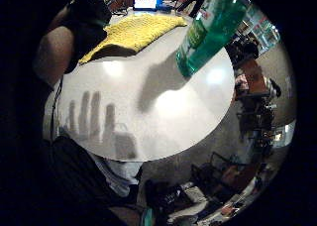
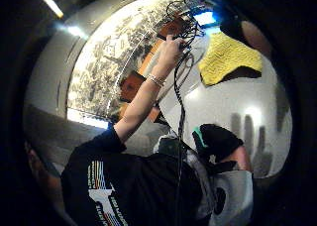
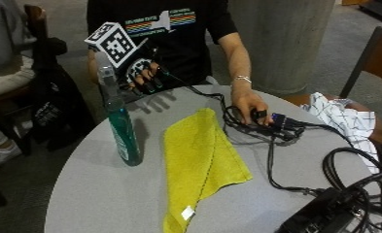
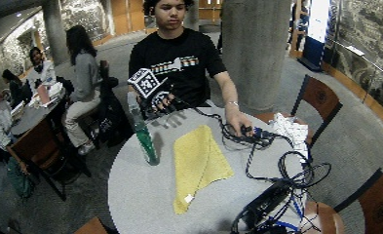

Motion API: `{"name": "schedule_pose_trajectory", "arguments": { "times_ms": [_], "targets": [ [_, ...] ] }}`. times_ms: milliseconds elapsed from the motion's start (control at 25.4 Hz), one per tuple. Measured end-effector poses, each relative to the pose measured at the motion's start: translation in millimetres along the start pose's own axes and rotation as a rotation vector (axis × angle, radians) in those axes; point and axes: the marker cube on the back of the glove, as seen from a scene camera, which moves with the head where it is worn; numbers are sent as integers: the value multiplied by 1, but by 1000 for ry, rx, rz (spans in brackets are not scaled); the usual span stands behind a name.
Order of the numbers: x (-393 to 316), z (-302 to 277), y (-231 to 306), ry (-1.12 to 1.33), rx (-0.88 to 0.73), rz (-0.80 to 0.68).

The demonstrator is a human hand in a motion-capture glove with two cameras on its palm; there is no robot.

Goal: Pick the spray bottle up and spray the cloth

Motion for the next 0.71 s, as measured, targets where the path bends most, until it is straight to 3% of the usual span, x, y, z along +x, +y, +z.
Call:
{"name": "schedule_pose_trajectory", "arguments": {
  "times_ms": [236, 472, 708],
  "targets": [
    [6, -16, 18, -58, 60, 119],
    [21, -13, 36, -155, 40, 76],
    [46, 2, 35, -674, 167, -3]
  ]
}}
